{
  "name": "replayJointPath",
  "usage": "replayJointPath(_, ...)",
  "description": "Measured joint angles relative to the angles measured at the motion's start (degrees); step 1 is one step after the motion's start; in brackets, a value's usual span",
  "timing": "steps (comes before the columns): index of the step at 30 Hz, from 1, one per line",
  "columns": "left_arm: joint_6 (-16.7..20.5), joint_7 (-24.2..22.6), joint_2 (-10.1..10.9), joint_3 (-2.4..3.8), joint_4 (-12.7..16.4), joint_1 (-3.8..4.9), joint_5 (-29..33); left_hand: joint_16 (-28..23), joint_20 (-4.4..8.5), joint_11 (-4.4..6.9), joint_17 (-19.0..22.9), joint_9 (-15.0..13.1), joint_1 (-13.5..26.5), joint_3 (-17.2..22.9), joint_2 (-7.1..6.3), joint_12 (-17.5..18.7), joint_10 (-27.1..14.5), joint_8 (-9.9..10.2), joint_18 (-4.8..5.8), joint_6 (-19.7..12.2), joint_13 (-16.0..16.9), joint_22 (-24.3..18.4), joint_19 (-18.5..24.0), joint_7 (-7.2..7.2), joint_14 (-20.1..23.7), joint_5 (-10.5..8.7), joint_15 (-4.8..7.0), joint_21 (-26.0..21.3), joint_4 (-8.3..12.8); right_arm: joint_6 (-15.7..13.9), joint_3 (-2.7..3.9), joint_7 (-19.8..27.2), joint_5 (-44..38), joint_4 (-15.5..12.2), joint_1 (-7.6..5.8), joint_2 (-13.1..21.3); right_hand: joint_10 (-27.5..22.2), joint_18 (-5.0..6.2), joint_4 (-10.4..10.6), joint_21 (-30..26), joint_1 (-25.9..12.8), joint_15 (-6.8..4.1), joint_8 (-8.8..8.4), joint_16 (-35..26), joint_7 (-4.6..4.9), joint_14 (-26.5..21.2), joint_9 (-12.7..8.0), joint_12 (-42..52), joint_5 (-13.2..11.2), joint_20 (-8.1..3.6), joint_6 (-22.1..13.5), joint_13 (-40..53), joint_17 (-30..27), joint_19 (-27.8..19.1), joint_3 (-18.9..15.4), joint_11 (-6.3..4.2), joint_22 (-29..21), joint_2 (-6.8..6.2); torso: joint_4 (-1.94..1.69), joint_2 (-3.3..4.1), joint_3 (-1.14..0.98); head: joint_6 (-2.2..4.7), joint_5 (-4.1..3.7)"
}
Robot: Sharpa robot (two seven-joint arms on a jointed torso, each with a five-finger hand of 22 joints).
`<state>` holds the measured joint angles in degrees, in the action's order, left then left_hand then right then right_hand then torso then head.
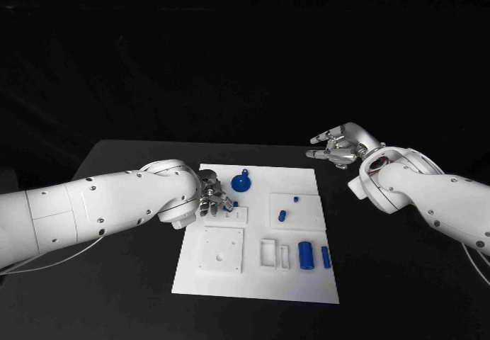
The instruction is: Assemble the parts on the task board
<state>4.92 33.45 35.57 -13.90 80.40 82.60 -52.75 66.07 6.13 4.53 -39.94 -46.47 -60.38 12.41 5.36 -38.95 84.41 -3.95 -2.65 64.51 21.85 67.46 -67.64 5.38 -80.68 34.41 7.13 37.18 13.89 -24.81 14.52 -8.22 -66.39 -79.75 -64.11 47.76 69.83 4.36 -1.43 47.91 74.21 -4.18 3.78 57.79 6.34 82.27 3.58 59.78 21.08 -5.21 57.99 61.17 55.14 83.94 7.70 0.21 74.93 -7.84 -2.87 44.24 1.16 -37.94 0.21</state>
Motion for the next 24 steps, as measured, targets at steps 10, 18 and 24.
replayJointPath(10, 0.74, 0.18, 0.11, 0.07, -0.13, -0.67, -1.34, 0.51, 0.12, 0.0, -0.12, 0.0, 0.0, 0.32, 0.0, -0.5, 0.0, -0.25, 0.0, 0.0, 0.03, 6.92, -2.71, 0.0, -0.08, -0.12, -0.09, -6.08, -0.04, -0.02, 0.04, 0.03, 0.08, -0.08, 0.0, 0.09, 0.0, -0.01, 0.0, -0.23, -0.23, 0.0, 0.0, 0.0, -0.01, 0.0, 0.0, 0.0, 0.45, 0.0, 0.0, 0.01, 0.0, 0.0, 0.0, 0.0, 0.0, 0.23, 0.0, -0.02, 0.04, -0.09, 0.11)
replayJointPath(18, 0.8, 0.13, 0.31, 0.11, 0.15, -0.81, -1.71, 0.67, -0.08, -0.01, -0.43, 0.0, 0.0, 0.45, 0.0, -0.66, -0.01, -0.24, 0.0, 0.0, 0.15, 7.49, -3.1, 0.0, -0.08, -0.32, -0.1, -7.61, -0.16, -0.02, 0.05, 0.03, 0.11, -0.08, 0.0, 0.11, 0.0, -0.03, 0.0, -0.23, -0.22, 0.0, 0.0, 0.0, 0.0, 0.0, 0.0, 0.0, 0.71, 0.0, 0.42, -0.07, 0.01, 0.0, 0.0, 0.0, -0.01, 0.22, 0.0, -0.03, 0.04, -0.13, -0.03)
replayJointPath(24, 0.37, 0.13, 0.52, 0.1, 0.51, -0.91, -1.74, 0.9, 0.12, -0.01, -0.61, 0.0, -0.01, 0.45, 0.0, -0.67, -0.01, -0.19, 0.0, 0.0, 0.15, 7.48, -3.3, 0.0, -0.07, 1.95, -0.11, -7.84, -0.16, -0.01, 0.06, 0.03, 0.13, -0.04, 0.0, 0.11, 0.0, -0.02, -0.15, -0.23, -0.22, 0.0, 0.0, 0.0, 0.0, 0.0, 0.0, 0.0, 0.72, 0.0, 0.42, -0.07, 0.01, 0.0, 0.15, 0.0, -0.01, 0.22, 0.0, -0.03, 0.06, -0.23, -0.08)
